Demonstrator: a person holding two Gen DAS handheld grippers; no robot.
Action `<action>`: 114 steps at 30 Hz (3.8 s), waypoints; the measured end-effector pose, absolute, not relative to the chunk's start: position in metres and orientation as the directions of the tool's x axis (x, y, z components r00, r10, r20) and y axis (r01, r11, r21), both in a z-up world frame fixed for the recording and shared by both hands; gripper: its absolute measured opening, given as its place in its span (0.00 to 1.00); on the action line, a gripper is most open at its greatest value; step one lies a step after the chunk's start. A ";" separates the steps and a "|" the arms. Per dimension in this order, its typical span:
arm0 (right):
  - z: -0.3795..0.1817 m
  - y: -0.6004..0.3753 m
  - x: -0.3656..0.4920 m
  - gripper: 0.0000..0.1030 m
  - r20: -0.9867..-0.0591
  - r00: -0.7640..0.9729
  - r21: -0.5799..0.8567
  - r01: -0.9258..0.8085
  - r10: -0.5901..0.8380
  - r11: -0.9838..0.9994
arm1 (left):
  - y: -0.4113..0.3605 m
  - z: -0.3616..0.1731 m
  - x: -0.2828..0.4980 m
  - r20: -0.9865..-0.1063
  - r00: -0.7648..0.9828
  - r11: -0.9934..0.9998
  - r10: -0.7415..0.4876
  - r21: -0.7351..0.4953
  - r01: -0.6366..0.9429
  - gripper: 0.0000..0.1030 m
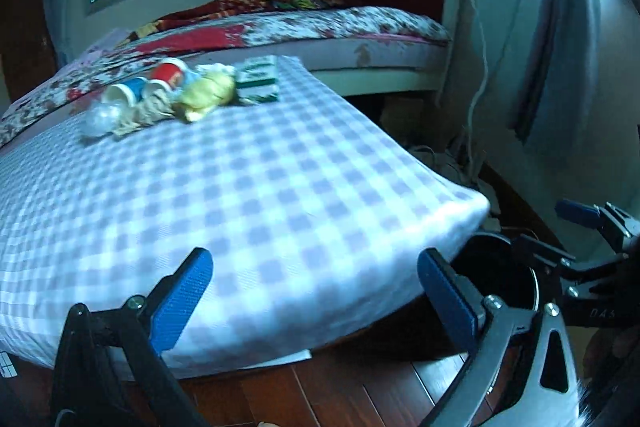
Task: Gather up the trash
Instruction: 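Move both tools back over the table toward the remaining trash, then grasp the green-printed milk carton with the right tool while the left tool grasps the beige cloth, then carry carton and cloth over the black bin and open both tools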
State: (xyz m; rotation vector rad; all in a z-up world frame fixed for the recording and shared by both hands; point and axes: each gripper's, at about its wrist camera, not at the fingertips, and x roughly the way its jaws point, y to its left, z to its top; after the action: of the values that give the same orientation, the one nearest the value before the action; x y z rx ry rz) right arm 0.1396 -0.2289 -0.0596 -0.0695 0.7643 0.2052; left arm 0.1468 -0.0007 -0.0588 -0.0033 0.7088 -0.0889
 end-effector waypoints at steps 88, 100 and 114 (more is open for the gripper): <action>-0.027 -0.079 0.303 0.54 -0.671 0.682 0.012 -0.382 0.291 0.924 | 0.160 -0.035 0.262 -0.631 0.775 0.990 -0.032 -0.124 -0.060 0.12; -0.015 -0.123 0.242 0.54 -0.646 0.705 0.030 -0.359 0.292 0.933 | 0.113 -0.013 0.212 -0.593 0.801 0.994 -0.083 -0.106 0.025 0.12; -0.005 -0.199 0.172 0.54 -0.594 0.759 0.036 -0.307 0.267 0.951 | 0.015 0.008 0.173 -0.556 0.813 0.983 -0.173 -0.051 0.175 0.12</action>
State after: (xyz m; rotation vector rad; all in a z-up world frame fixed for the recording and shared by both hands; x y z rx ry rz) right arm 0.1725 -0.1990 -0.0054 -0.0649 0.6369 0.3130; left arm 0.1735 0.0154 0.0080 0.0028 0.5927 -0.1856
